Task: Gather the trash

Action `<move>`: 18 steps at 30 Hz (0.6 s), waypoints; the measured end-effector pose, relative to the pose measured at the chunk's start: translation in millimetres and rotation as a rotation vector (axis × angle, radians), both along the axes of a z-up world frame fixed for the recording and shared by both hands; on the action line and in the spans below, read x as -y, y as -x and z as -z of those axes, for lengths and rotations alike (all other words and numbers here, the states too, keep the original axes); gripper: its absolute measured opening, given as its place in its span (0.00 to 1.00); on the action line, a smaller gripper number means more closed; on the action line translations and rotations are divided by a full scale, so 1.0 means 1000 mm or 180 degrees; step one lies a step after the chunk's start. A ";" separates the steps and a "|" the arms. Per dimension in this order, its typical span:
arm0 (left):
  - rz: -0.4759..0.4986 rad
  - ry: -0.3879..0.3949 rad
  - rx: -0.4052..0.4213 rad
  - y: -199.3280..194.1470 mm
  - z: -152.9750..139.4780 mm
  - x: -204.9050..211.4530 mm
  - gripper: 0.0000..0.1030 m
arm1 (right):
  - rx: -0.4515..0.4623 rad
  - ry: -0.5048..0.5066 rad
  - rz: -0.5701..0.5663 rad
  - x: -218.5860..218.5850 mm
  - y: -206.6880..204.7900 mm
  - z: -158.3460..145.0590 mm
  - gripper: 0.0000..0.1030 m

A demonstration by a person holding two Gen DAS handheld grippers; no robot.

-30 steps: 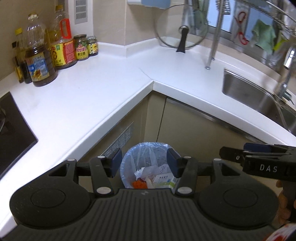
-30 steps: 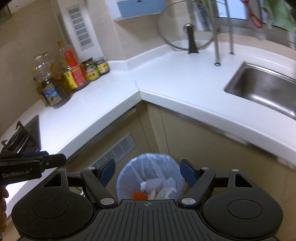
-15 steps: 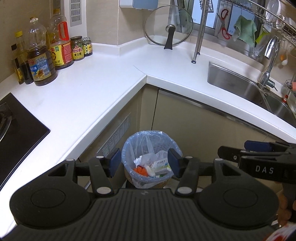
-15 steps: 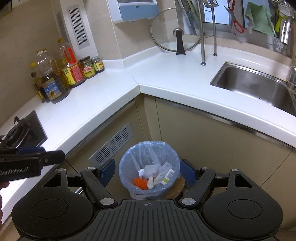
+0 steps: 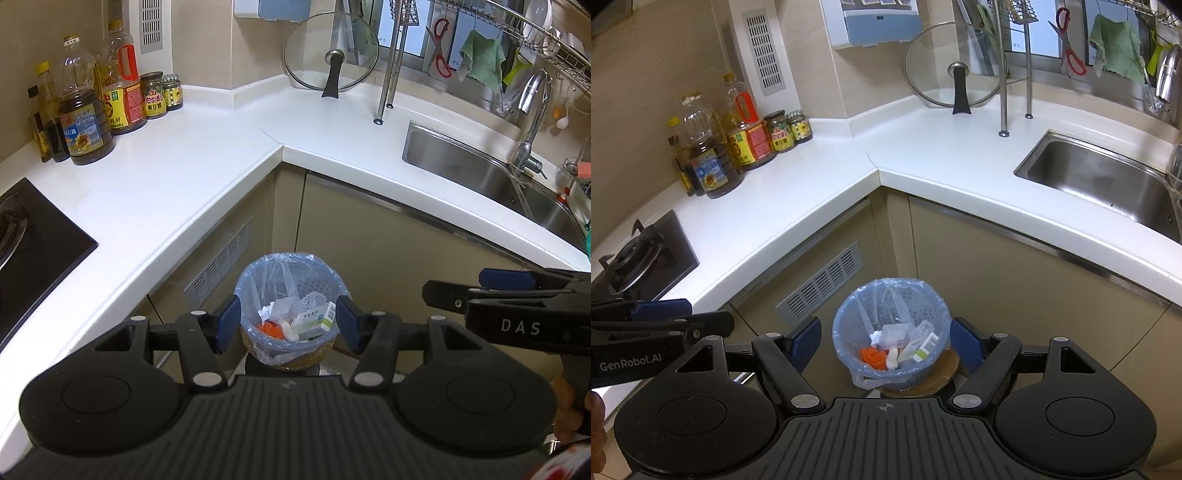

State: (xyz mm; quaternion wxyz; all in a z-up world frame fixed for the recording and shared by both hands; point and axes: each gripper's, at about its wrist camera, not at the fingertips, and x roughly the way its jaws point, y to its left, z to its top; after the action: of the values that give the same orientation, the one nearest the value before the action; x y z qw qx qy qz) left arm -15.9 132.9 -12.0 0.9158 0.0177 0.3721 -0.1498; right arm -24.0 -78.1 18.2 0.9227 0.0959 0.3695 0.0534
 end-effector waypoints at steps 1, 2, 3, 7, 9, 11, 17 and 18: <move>-0.0010 -0.0005 -0.0008 0.002 0.000 0.002 0.53 | -0.0004 -0.0006 -0.0015 0.001 0.002 0.000 0.74; -0.0014 -0.0009 -0.0007 0.003 -0.001 0.004 0.53 | -0.0007 -0.0011 -0.0027 0.002 0.004 0.000 0.74; -0.0016 -0.0015 0.0002 0.006 -0.001 0.006 0.53 | -0.0009 -0.0016 -0.0034 0.003 0.005 0.000 0.74; -0.0023 -0.0047 0.0020 0.013 -0.003 0.015 0.54 | 0.0004 -0.0020 -0.0066 0.009 0.011 -0.001 0.74; -0.0030 -0.0054 0.0016 0.015 -0.003 0.018 0.54 | 0.0013 -0.0017 -0.0075 0.012 0.013 -0.001 0.74; -0.0037 -0.0057 0.0006 0.016 -0.002 0.020 0.54 | 0.0008 -0.0020 -0.0084 0.013 0.014 -0.001 0.74; -0.0059 -0.0063 -0.0015 0.019 -0.001 0.023 0.54 | -0.0009 -0.0031 -0.0098 0.014 0.016 0.000 0.74; -0.0064 -0.0064 -0.0015 0.019 -0.001 0.023 0.54 | -0.0010 -0.0031 -0.0105 0.015 0.016 0.000 0.74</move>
State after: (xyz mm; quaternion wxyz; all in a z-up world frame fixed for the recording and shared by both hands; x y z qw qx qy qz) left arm -34.8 109.9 -10.8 0.9162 0.0229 0.3759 -0.1369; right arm -40.4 -92.9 18.5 0.9207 0.0944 0.3722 0.0702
